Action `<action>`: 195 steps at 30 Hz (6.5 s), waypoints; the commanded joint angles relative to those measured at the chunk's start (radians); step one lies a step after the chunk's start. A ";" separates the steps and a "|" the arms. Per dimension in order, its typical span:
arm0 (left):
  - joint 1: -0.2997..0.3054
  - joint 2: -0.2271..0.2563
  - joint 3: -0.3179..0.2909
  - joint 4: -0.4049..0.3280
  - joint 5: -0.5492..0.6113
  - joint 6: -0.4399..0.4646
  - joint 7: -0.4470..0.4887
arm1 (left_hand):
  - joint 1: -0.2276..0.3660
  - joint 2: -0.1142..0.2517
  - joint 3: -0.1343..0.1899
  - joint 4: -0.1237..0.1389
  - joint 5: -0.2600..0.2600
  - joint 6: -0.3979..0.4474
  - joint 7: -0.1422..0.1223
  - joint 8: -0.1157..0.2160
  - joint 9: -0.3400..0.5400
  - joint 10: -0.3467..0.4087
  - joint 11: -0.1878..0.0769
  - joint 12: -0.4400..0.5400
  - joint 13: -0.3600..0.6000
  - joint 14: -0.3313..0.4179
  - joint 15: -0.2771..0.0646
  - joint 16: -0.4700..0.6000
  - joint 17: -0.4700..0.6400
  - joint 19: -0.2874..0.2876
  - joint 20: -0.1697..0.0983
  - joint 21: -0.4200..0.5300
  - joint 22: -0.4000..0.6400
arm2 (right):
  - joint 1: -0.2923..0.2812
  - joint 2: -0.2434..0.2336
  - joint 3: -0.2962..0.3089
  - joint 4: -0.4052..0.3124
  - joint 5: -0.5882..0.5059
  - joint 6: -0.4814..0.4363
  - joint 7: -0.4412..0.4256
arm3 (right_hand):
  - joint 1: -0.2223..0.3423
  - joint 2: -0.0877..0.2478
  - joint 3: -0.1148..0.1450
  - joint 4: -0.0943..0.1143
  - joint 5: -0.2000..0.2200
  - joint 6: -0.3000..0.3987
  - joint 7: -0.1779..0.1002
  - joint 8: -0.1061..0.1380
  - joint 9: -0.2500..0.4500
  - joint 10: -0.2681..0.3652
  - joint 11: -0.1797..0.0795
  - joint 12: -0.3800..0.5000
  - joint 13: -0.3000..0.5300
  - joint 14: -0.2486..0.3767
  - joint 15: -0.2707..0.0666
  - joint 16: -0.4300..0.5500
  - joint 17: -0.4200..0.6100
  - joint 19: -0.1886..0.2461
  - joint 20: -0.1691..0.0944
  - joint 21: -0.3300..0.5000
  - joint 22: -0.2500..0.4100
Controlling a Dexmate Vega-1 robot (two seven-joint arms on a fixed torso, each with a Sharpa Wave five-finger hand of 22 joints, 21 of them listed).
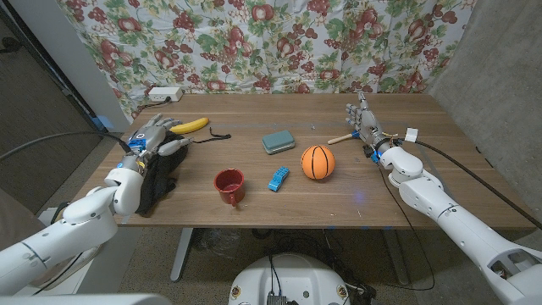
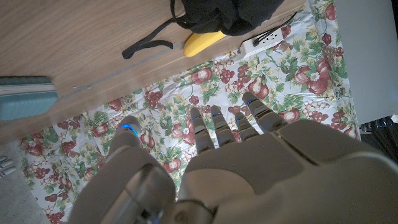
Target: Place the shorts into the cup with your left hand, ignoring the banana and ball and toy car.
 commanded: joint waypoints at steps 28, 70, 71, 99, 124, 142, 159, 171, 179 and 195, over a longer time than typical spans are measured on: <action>0.057 -0.052 -0.067 0.034 -0.024 0.000 -0.026 | 0.008 -0.002 -0.008 0.001 0.010 -0.022 0.016 -0.007 0.004 -0.020 0.013 -0.008 0.003 -0.006 -0.036 -0.002 0.004 0.003 -0.010 0.001 0.004 | -0.001 -0.001 -0.009 -0.004 0.001 -0.016 0.007 | 0.000 -0.003 -0.003 -0.008 0.010 0.001 0.003 0.003 0.003 0.000 0.000 0.004 0.002 0.005 -0.004 0.003 0.001 0.026 -0.002 0.002 0.002; 0.002 -0.099 0.000 0.063 0.023 0.073 -0.005 | 0.012 0.006 -0.009 0.003 0.016 -0.044 0.031 -0.004 0.007 -0.030 0.021 -0.003 0.005 0.018 -0.043 0.003 0.006 0.040 -0.036 0.011 0.009 | -0.008 -0.002 -0.013 -0.014 0.004 -0.026 0.010 | 0.000 -0.001 -0.003 -0.009 0.011 0.002 0.000 0.004 0.004 -0.001 -0.003 0.003 0.002 0.004 -0.005 0.001 0.002 0.023 -0.002 -0.001 0.002; 0.002 -0.098 0.001 0.063 0.023 0.074 -0.004 | 0.012 0.006 -0.009 0.003 0.016 -0.044 0.031 -0.004 0.007 -0.030 0.021 -0.003 0.005 0.018 -0.044 0.003 0.006 0.040 -0.036 0.011 0.009 | -0.008 -0.002 -0.013 -0.014 0.004 -0.026 0.010 | 0.000 -0.001 -0.003 -0.009 0.011 0.003 0.001 0.004 0.004 0.000 -0.002 0.003 0.002 0.004 -0.004 0.001 0.002 0.023 -0.001 -0.002 0.002; -0.012 -0.104 0.000 0.089 -0.013 0.074 -0.013 | 0.021 0.018 -0.004 0.003 0.015 -0.047 0.032 -0.002 0.007 -0.034 0.029 -0.002 0.005 0.019 -0.045 0.002 0.006 0.045 -0.041 0.011 0.009 | -0.003 -0.002 -0.017 -0.015 0.002 -0.028 0.017 | -0.002 0.004 -0.002 -0.007 0.010 0.007 0.000 0.005 0.004 0.000 -0.002 0.004 0.002 0.004 -0.006 0.001 0.002 0.023 -0.002 -0.003 0.002; -0.049 -0.101 0.044 0.124 -0.011 0.093 -0.021 | 0.030 0.023 0.000 0.001 0.014 -0.050 0.035 -0.001 0.007 -0.035 0.039 -0.001 0.005 0.019 -0.042 0.001 0.005 0.046 -0.044 0.010 0.009 | 0.005 -0.002 -0.023 -0.013 0.000 -0.046 0.018 | -0.007 0.005 -0.003 -0.004 0.008 0.007 0.000 0.005 0.004 0.002 -0.003 0.004 0.002 0.003 -0.007 0.001 0.002 0.022 -0.001 -0.003 0.003; -0.055 -0.115 0.063 0.132 0.001 0.124 0.008 | 0.035 0.026 0.001 0.001 0.012 -0.048 0.036 0.000 0.007 -0.034 0.041 0.000 0.005 0.018 -0.045 0.001 0.006 0.047 -0.045 0.010 0.009 | 0.001 0.000 -0.025 -0.016 0.003 -0.048 0.020 | -0.015 0.004 -0.007 0.000 0.006 0.011 -0.001 0.006 0.004 0.003 -0.001 0.005 0.002 0.003 -0.008 0.002 0.003 0.022 -0.003 -0.003 0.003; -0.067 -0.134 0.084 0.140 0.018 0.165 0.026 | 0.039 0.028 0.002 0.000 0.011 -0.047 0.038 0.002 0.007 -0.031 0.039 0.002 0.005 0.019 -0.047 0.001 0.006 0.040 -0.045 0.007 0.009 | 0.000 0.000 -0.027 -0.016 0.004 -0.050 0.023 | -0.019 0.004 -0.009 0.003 0.005 0.012 -0.001 0.006 0.004 0.003 -0.001 0.005 0.002 0.003 -0.008 0.002 0.003 0.022 -0.003 -0.003 0.003; -0.077 -0.140 0.100 0.146 0.020 0.176 0.023 | 0.047 0.034 0.007 -0.001 0.009 -0.050 0.031 0.001 0.007 -0.029 0.035 0.003 0.005 0.018 -0.051 0.000 0.005 0.043 -0.050 0.007 0.009 | -0.001 -0.001 -0.026 -0.012 0.007 -0.046 0.030 | -0.021 0.004 -0.010 0.004 0.004 0.013 0.001 0.006 0.004 0.006 -0.002 0.006 0.002 0.003 -0.008 0.002 0.003 0.022 -0.003 -0.003 0.003; -0.084 -0.144 0.112 0.152 0.020 0.178 0.021 | 0.054 0.039 0.010 -0.002 0.008 -0.052 0.027 0.001 0.007 -0.031 0.030 0.002 0.005 0.019 -0.053 0.000 0.005 0.047 -0.051 0.009 0.009 | -0.003 -0.002 -0.025 -0.016 0.009 -0.049 0.030 | -0.022 0.005 -0.010 0.005 0.003 0.013 0.001 0.005 0.004 0.005 -0.001 0.005 0.002 0.004 -0.007 0.002 0.003 0.022 -0.002 -0.003 0.003; -0.095 -0.152 0.121 0.172 0.003 0.163 0.017 | 0.067 0.046 0.017 -0.005 0.007 -0.057 0.026 0.000 0.008 -0.036 0.026 0.001 0.005 0.019 -0.054 0.000 0.005 0.051 -0.053 0.009 0.008 | -0.006 -0.004 -0.027 -0.023 0.009 -0.054 0.028 | -0.023 0.006 -0.010 0.005 0.003 0.014 0.001 0.005 0.004 0.005 -0.002 0.005 0.002 0.004 -0.007 0.002 0.003 0.021 0.001 -0.004 0.003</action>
